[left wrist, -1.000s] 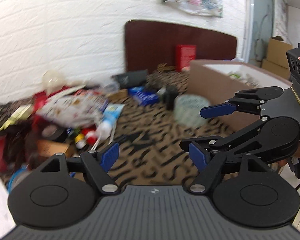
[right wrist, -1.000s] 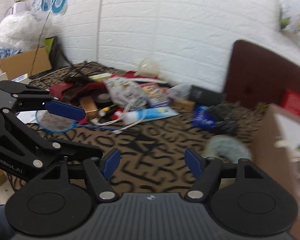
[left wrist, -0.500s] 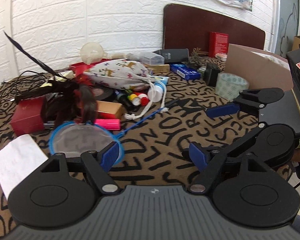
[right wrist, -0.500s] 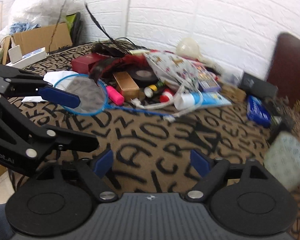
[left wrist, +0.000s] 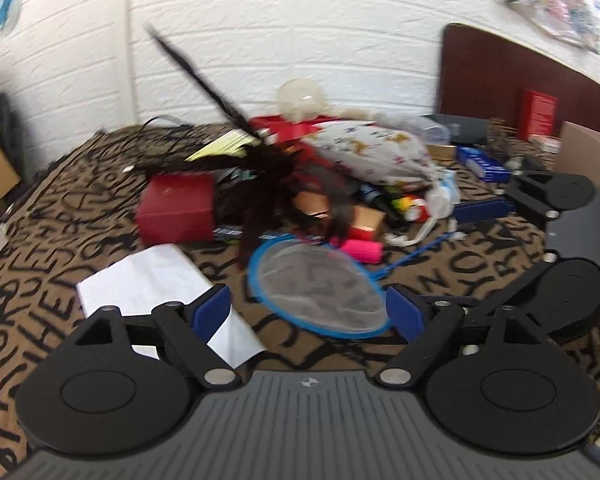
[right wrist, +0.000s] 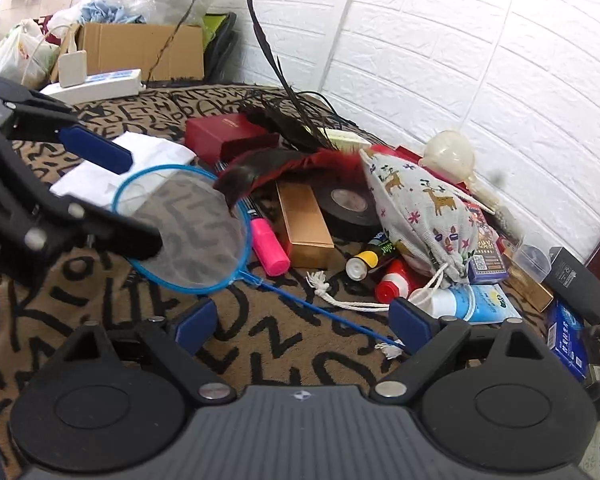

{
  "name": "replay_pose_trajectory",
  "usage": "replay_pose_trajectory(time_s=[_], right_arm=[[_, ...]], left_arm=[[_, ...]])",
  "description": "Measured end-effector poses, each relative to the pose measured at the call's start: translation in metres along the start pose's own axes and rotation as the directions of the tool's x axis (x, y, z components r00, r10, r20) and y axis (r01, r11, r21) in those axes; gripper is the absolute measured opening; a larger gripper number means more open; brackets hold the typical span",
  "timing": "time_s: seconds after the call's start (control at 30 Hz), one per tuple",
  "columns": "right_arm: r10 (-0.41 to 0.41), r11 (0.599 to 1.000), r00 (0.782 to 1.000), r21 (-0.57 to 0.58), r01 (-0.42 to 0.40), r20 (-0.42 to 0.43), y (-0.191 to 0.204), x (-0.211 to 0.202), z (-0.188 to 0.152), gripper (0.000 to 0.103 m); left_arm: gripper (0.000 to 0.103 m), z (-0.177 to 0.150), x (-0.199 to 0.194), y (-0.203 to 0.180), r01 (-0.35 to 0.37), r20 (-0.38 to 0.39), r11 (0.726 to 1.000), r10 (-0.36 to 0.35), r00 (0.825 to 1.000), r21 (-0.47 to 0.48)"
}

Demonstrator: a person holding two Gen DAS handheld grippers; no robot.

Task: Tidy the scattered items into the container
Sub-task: 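Move both grippers back over the pile toward the blue fly swatter, then grasp the swatter's blue rim with the left gripper while the right gripper grasps its handle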

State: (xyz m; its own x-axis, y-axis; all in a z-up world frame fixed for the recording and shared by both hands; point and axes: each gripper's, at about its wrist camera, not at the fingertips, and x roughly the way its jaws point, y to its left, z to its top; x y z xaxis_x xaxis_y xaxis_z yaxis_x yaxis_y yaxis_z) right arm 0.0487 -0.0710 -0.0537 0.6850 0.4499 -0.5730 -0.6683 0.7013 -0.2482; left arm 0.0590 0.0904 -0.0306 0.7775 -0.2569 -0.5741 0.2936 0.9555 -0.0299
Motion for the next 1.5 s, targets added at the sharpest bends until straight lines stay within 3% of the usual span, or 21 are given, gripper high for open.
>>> replay_pose_trajectory(time_s=[0.17,0.33,0.5,0.57,0.67,0.73,0.8,0.93,1.13,1.23,1.3,1.43,1.5], right_arm=[[0.01,1.0,1.0,0.008,-0.01,-0.009,-0.008,0.01,0.0,0.103],[0.134,0.972,0.989,0.202,-0.118,-0.068,-0.036,0.019,-0.003,0.103],[0.242,0.958,0.959,0.196,-0.211,-0.15,-0.026,0.003,-0.005,0.103],[0.277,0.956,0.946,0.148,-0.253,-0.168,-0.017,-0.008,-0.007,0.103],[0.252,0.966,0.958,0.097,-0.24,-0.135,-0.009,-0.021,-0.015,0.103],[0.177,0.983,0.982,0.068,-0.172,-0.068,-0.009,-0.03,-0.019,0.103],[0.128,0.99,0.99,0.068,-0.124,-0.058,-0.009,-0.028,-0.025,0.103],[0.144,0.981,0.989,0.134,-0.138,-0.038,-0.015,-0.02,-0.031,0.103],[0.107,0.989,0.993,0.11,-0.101,-0.05,-0.008,-0.023,-0.03,0.103],[0.156,0.977,0.986,0.155,-0.144,-0.064,-0.018,-0.017,-0.03,0.103],[0.165,0.974,0.984,0.165,-0.153,-0.06,-0.02,-0.017,-0.03,0.099],[0.176,0.978,0.982,0.123,-0.168,-0.061,-0.014,-0.02,-0.016,0.037],[0.177,0.981,0.981,0.095,-0.17,-0.073,-0.01,-0.021,-0.012,0.027]], left_arm=[[0.091,0.003,0.021,0.009,-0.045,-0.061,0.998,0.043,0.997,-0.035],[0.088,0.007,0.035,0.01,-0.051,-0.103,0.998,0.048,0.993,-0.021],[0.056,0.009,0.034,0.0,0.01,-0.088,0.999,-0.006,0.996,0.041],[0.058,0.006,0.033,-0.009,0.004,-0.078,0.995,0.004,0.997,0.105],[0.058,0.001,0.03,-0.016,-0.022,-0.054,0.986,0.032,0.998,0.163],[0.058,0.0,0.028,-0.01,-0.011,-0.063,0.99,0.02,0.998,0.139],[0.062,-0.002,0.026,-0.004,-0.007,-0.072,0.993,0.016,0.997,0.118],[0.063,-0.005,0.021,-0.001,-0.013,-0.072,0.99,0.023,0.997,0.137],[0.066,-0.009,0.012,-0.003,-0.051,-0.071,0.987,0.062,0.996,0.154],[0.066,-0.01,0.009,0.0,-0.062,-0.067,0.988,0.072,0.995,0.139],[0.063,-0.01,0.009,-0.001,-0.065,-0.063,0.989,0.074,0.995,0.13],[0.057,-0.007,0.007,0.0,-0.072,-0.051,0.991,0.078,0.996,0.109],[0.053,-0.001,0.018,-0.009,-0.063,-0.04,0.994,0.067,0.997,0.087]])
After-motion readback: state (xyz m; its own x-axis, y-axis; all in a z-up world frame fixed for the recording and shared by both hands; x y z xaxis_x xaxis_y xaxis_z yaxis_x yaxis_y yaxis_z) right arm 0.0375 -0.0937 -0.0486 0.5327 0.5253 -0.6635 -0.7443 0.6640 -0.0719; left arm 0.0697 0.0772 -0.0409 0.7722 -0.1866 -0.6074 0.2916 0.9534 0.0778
